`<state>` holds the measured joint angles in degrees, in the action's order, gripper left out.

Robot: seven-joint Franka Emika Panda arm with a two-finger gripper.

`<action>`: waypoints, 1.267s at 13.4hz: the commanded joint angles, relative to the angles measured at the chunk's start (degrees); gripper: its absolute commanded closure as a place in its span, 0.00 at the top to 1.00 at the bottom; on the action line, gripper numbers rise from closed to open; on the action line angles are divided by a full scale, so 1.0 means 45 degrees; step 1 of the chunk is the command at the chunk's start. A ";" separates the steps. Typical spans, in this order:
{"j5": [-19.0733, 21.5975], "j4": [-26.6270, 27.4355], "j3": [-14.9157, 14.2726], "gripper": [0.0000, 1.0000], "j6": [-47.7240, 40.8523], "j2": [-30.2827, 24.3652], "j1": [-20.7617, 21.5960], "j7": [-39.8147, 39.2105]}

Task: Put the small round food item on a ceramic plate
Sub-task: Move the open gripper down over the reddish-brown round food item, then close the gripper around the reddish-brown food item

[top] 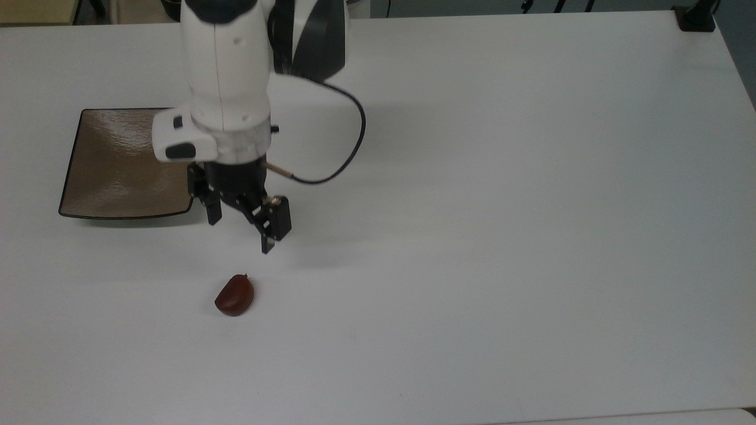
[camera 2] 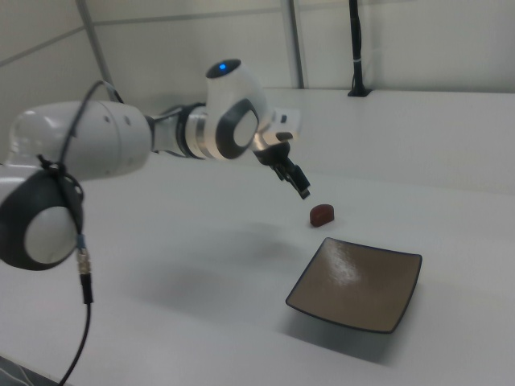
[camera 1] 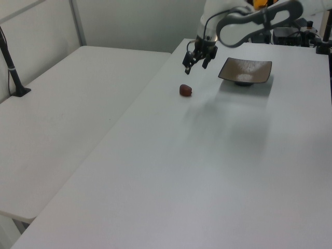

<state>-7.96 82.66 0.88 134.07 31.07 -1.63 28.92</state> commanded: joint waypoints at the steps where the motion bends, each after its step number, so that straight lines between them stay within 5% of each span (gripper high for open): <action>1: -0.1312 -0.1686 -0.0058 1.00 0.0713 0.1902 0.0069 0.1439; 4: -0.2562 -0.2389 0.0020 1.00 0.1202 0.2976 0.0030 0.2652; 10: -0.3112 -0.3290 0.0020 1.00 0.1301 0.4306 -0.0205 0.2772; 12: -0.3152 -0.3251 0.0039 0.50 0.1301 0.4307 -0.0205 0.2772; 13: -0.3152 -0.3251 0.0078 0.33 0.1301 0.4288 -0.0224 0.2792; 17: -0.3367 -0.3154 0.0273 0.29 0.1224 0.4074 -0.0380 0.2695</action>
<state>-21.57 68.53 1.30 139.20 49.78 -2.72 39.92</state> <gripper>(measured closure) 0.683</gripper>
